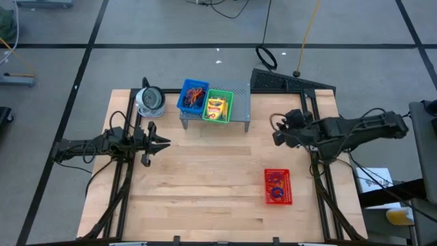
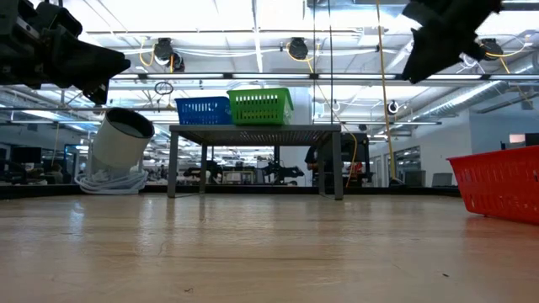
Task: Pick & Place Office Desk Supplies
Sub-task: Put the red bin on the shelf
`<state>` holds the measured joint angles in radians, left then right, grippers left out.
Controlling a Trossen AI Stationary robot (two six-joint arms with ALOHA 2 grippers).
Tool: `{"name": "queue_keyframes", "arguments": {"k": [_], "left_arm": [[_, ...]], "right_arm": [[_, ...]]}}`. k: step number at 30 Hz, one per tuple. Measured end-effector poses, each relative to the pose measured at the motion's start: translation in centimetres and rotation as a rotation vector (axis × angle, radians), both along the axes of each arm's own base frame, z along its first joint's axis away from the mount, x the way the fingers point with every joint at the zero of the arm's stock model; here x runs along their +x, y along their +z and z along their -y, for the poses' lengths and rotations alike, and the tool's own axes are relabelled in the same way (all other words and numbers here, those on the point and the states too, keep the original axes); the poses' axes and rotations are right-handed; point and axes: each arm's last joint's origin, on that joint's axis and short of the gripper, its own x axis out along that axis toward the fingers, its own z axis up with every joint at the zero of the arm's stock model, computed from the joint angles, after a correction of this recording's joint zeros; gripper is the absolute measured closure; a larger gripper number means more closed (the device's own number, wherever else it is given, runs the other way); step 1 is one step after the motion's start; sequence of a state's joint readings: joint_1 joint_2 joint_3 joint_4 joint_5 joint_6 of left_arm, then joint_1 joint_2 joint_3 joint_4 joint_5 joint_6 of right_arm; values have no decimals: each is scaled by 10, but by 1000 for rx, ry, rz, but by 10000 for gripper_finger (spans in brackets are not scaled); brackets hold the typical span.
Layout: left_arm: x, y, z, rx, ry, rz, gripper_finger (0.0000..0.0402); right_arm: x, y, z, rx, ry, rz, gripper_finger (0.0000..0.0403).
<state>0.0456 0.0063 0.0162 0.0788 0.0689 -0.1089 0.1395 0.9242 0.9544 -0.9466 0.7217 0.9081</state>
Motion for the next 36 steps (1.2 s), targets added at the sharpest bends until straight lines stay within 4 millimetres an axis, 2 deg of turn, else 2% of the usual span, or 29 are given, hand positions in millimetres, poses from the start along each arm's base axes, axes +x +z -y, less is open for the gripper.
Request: {"name": "queue_keyframes", "arguments": {"k": [3, 6, 10, 15, 22, 31, 36], "left_arm": [[0, 0, 0, 0, 0, 0, 323], [0, 0, 0, 0, 0, 0, 323], [0, 0, 0, 0, 0, 0, 323], [0, 0, 0, 0, -1, 0, 323], [0, 0, 0, 0, -1, 0, 323], [0, 0, 0, 0, -1, 0, 323], [0, 0, 0, 0, 0, 0, 323]], "right_arm": [[14, 10, -4, 41, -110, -68, 287], [25, 12, -6, 79, -213, -151, 287], [40, 8, -13, 250, -299, -228, 287], [50, 1, -34, 461, -353, -254, 287], [29, -2, -72, 541, -400, -372, 287], [5, -1, -113, 548, -264, -393, 287], [9, -4, -132, 612, -173, -333, 287]]}}
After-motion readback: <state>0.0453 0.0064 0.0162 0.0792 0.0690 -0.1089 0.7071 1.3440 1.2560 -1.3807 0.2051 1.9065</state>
